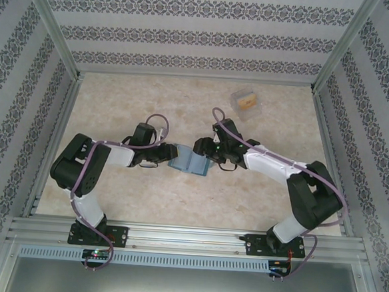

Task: Put the credit cards into the card holder
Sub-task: Flip over the card slot in the card holder.

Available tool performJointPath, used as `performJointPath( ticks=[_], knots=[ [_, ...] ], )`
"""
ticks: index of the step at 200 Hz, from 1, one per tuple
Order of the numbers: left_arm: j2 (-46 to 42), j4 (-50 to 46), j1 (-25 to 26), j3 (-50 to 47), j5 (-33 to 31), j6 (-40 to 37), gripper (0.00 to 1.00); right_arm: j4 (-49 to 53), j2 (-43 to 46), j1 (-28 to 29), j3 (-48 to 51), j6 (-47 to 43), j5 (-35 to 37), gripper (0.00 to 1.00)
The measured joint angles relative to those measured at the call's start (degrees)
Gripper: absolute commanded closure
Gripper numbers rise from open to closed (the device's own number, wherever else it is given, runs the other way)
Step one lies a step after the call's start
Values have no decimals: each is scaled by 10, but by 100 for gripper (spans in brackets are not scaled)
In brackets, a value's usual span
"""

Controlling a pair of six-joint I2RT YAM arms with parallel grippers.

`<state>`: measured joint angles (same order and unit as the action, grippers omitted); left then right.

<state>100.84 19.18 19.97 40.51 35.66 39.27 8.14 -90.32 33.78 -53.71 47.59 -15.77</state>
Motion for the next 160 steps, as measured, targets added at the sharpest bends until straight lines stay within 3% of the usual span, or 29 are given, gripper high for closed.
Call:
performJointPath(
  ticks=[40,54,87,117,160],
  knots=[
    [-17,28,14,-27,-42,45,68,30,18,33,-15,34,39,72],
    [-20,31,17,-32,-50,62,69,35,1,43,-32,50,51,75],
    [-21,31,18,-32,-59,87,68,35,-91,47,-80,59,49,68],
    [-30,27,18,-33,-59,100,59,82,-188,60,-137,31,51,62],
    [-60,-3,-2,-53,-41,112,59,145,-219,90,-202,-26,91,54]
  ],
)
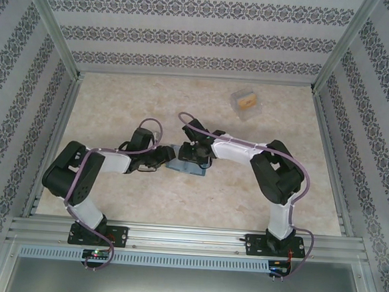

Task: Put the credit cards into the card holder
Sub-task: Flip over the card slot in the card holder.

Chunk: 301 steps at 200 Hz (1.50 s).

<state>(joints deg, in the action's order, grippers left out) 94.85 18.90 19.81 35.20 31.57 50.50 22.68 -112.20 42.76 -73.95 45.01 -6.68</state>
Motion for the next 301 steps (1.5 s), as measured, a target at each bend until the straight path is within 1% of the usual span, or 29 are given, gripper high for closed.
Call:
performJointPath(
  ticks=[34,47,66,88,127,145,168,189,195,220,221,223,224,225,226,227,228,230,245,261,289,295,301],
  knots=[
    [-36,-32,-63,-16,23,2,58,70,-43,21,-65,-63,40,49],
    [-54,-46,-85,-17,28,2,55,76,-45,28,-70,-80,48,48],
    [-85,-69,-114,-18,29,1,55,78,-45,31,-69,-100,47,47],
    [-123,-116,-139,-16,12,-14,55,79,-45,31,-69,-118,47,45],
    [-178,-197,-147,3,-36,-51,54,89,-20,31,-66,-156,40,43],
    [-206,-220,-147,7,-64,-63,56,94,12,31,-65,-181,40,43],
    [-225,-247,-143,16,-78,-90,55,94,69,19,-65,-197,37,43],
    [-225,-283,-127,52,-92,-127,52,83,125,-18,-63,-198,39,42],
    [-225,-289,-120,63,-92,-135,51,78,138,-35,-62,-196,43,40],
    [-226,-292,-99,92,-94,-162,38,57,169,-125,-60,-174,63,39],
    [-226,-292,-98,93,-94,-163,37,56,169,-127,-60,-173,63,39],
    [-226,-292,-97,94,-94,-168,31,52,170,-135,-59,-170,66,39],
    [-226,-292,-96,94,-95,-169,26,51,170,-138,-59,-170,66,39],
    [-226,-292,-96,95,-95,-169,18,49,171,-144,-58,-168,68,39],
    [-226,-292,-95,95,-96,-169,14,47,171,-146,-57,-168,68,39],
    [-226,-292,-95,95,-96,-170,7,44,171,-151,-57,-167,70,39],
    [-226,-292,-93,96,-96,-172,3,43,171,-153,-56,-167,71,39],
    [-226,-293,-92,96,-97,-177,0,38,171,-160,-55,-166,75,39],
    [-226,-303,-87,103,-98,-186,0,18,166,-210,-51,-166,103,40],
    [-226,-312,-85,109,-99,-191,0,9,140,-247,-64,-183,121,43],
    [-226,-323,-85,111,-103,-202,0,11,39,-307,-146,-244,107,43],
    [-227,-327,-85,111,-105,-203,0,13,18,-319,-161,-255,102,41],
    [-229,-332,-85,111,-108,-205,0,17,-3,-331,-176,-267,94,40]
  ],
)
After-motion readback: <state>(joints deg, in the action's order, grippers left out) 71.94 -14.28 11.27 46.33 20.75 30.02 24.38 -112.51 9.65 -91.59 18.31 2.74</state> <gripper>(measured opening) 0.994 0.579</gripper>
